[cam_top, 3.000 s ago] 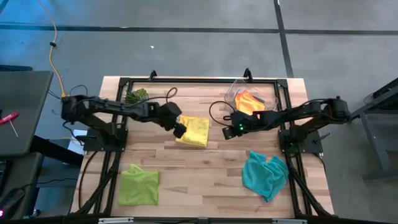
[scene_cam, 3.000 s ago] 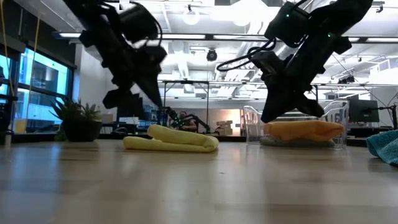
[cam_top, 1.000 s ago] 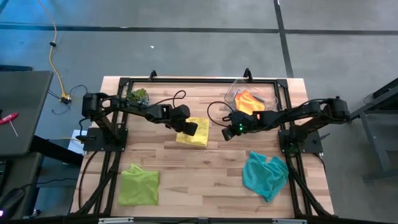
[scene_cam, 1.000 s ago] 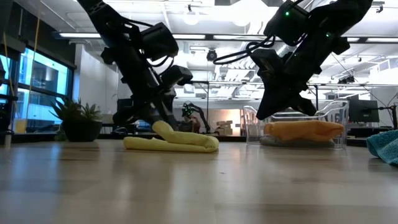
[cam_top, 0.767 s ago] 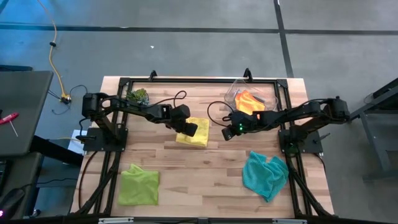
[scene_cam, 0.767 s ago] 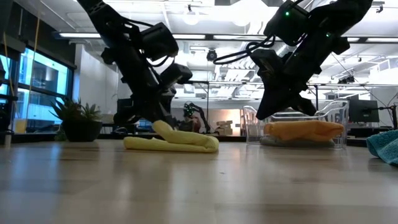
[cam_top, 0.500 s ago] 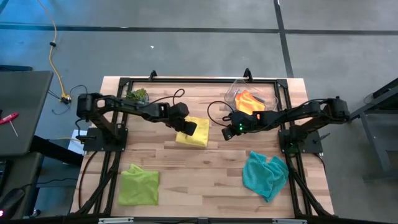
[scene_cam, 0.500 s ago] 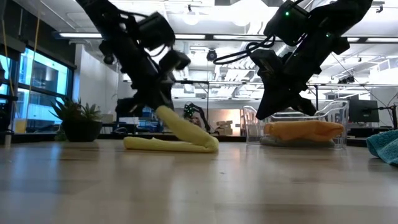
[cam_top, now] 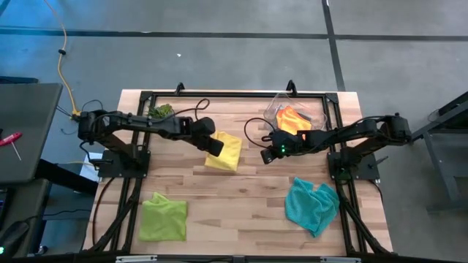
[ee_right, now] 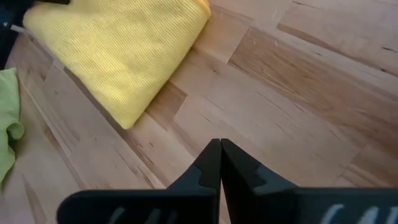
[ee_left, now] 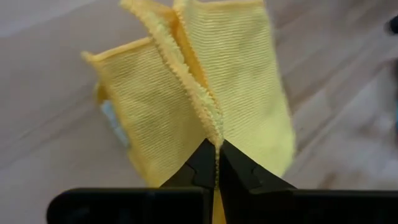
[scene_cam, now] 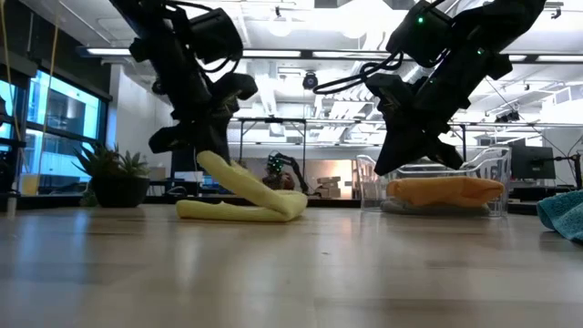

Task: Fold microfiber towels
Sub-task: Fold the yellow microfiber towel

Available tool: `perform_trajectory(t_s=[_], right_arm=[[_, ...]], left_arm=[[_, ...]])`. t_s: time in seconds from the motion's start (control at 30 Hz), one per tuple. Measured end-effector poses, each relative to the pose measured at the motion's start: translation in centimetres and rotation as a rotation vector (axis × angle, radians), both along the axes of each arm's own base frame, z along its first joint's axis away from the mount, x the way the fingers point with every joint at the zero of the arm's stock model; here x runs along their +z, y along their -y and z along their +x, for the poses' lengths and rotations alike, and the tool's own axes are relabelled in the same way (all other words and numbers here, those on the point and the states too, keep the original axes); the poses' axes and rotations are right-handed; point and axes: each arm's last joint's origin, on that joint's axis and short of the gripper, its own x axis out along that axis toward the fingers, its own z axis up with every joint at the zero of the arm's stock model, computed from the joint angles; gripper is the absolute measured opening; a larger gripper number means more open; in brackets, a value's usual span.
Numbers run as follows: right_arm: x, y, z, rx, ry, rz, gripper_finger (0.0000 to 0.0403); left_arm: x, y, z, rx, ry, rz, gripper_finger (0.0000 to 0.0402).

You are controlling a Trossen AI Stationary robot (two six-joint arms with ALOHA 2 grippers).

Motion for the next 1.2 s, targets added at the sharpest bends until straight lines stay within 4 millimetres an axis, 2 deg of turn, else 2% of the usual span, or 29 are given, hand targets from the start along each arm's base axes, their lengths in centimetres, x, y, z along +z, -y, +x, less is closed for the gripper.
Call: perform_trajectory(t_s=[0.7, 0.93, 1.2], right_arm=[[0.0, 0.0, 0.0, -0.03, 0.003, 0.009, 0.0], [0.0, 0.1, 0.0, -0.032, 0.003, 0.007, 0.0], [0.0, 0.1, 0.0, -0.077, 0.009, 0.042, 0.0]], left_arm=[[-0.9, 0.1, -1.1, 0.014, -0.181, 0.094, 0.0007], [-0.8, 0.1, -1.0, 0.011, -0.174, 0.089, 0.0049], [-0.9, -0.2, -1.7, -0.052, -0.243, 0.124, 0.0138]])
